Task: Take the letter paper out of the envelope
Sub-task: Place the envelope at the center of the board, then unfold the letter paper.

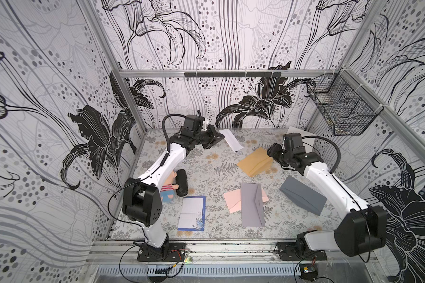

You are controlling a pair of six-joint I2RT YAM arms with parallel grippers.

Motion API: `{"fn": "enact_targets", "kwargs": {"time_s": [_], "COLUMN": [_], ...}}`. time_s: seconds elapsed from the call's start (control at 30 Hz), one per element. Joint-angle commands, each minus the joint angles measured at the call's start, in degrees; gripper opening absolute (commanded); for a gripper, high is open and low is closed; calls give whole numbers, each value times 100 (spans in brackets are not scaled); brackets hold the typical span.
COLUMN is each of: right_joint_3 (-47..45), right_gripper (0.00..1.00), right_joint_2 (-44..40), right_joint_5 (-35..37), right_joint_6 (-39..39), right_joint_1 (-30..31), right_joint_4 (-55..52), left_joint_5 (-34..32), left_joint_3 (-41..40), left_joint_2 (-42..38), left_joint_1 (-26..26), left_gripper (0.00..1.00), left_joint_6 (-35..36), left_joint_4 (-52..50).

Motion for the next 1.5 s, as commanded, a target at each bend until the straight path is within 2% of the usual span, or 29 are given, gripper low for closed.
{"fn": "enact_targets", "kwargs": {"time_s": [0.0,0.1,0.33,0.6,1.03,1.47], "right_joint_3": [3,-130,-676,-519,-530,-615], "right_gripper": [63,64,65,63,57,45], "right_joint_2": [86,301,541,876,591,447], "right_joint_5": [-1615,-2489,-2958,-3127,-2991,-3035], "right_joint_6": [886,1707,2660,2765,2742,2954], "right_joint_1": [43,82,130,430,488,618], "right_joint_4": [989,1790,3187,3196,3076,3506], "left_joint_5": [560,622,681,624,600,483], "left_joint_3": [205,171,157,56,7,-212], "left_joint_2": [167,208,267,282,256,247], "left_joint_1": [45,43,-15,-166,-212,-296], "left_gripper": [0,0,0,0,0,0], "left_joint_6": [40,-34,-152,-221,-176,-454], "left_joint_4": [160,288,454,577,576,921]}}
